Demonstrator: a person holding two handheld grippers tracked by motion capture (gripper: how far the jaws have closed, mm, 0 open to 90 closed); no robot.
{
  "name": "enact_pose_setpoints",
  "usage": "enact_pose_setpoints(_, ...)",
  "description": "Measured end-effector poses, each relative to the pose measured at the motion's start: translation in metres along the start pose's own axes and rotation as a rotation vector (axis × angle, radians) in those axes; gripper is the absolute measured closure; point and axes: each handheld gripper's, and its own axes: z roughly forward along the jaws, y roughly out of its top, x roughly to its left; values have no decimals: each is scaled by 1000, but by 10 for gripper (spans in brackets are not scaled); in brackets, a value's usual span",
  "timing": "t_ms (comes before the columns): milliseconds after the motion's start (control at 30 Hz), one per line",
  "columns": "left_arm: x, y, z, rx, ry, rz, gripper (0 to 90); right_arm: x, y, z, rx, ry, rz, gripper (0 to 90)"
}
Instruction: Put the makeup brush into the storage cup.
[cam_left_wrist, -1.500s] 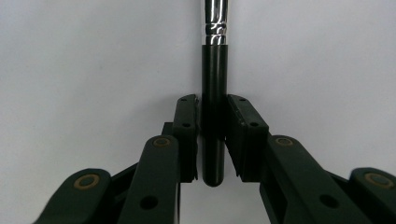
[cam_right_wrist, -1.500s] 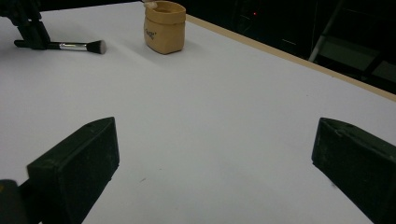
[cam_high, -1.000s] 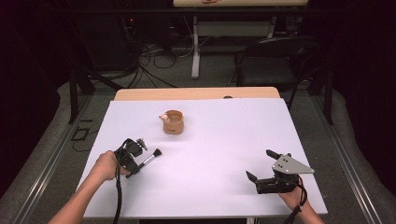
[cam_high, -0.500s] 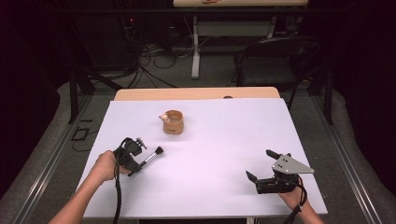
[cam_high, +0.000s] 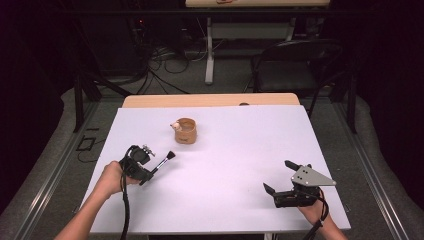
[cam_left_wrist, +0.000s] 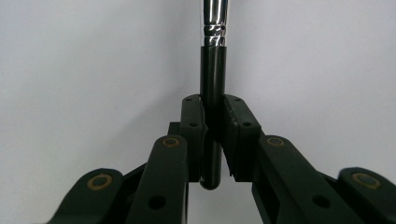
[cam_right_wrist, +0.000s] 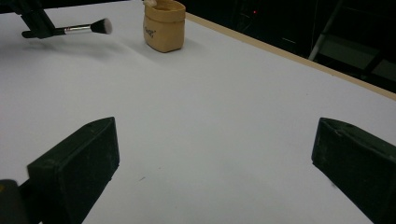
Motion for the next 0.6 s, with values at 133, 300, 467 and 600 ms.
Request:
enact_pose_setpoints(133, 1, -1, -2, -32, -7, -8, 795, 0, 0, 0, 2, -1, 1, 3)
enact_pose_setpoints(300, 1, -4, -4, -102, -9, -31, 795, 0, 0, 0, 3, -1, 0, 3)
enact_pose_setpoints(467, 0, -6, -4, -143, -9, -38, 795, 0, 0, 0, 2, -1, -2, 3)
enact_pose_setpoints(600, -1, -7, -3, -168, -11, -31, 795, 0, 0, 0, 2, 0, 0, 3)
